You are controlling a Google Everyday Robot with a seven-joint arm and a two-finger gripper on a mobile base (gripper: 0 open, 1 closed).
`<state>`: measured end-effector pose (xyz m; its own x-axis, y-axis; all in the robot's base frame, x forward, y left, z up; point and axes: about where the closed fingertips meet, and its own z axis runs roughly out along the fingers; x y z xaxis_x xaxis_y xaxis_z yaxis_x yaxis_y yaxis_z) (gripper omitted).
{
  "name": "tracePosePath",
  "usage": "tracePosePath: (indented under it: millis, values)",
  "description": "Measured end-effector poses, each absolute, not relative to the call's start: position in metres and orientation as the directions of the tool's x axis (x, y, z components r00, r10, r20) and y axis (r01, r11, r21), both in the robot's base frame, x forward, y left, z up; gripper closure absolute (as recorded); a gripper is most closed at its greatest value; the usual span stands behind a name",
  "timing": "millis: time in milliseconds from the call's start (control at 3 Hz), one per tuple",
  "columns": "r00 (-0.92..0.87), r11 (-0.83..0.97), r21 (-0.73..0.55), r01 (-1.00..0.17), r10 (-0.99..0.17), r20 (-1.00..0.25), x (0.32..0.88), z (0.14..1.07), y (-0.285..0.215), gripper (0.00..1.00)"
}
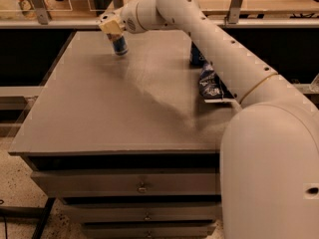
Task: Pick redbull can
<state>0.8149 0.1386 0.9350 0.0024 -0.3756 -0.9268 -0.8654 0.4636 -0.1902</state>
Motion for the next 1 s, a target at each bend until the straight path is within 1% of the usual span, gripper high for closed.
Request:
tracePosePath:
  millis: [333,667,1000]
  values:
    - [0.002,0.443,-0.155,-0.883,-0.326,-0.945,0.817,0.95,0.135,1.0]
    - [-0.002,0.44,-0.131,-0.889,-0.29,-0.957,0.817,0.975,0.119,1.0]
    - [0.001,0.439,-0.132,-0.889,-0.286,-0.958,0.817,0.98,0.118,1.0]
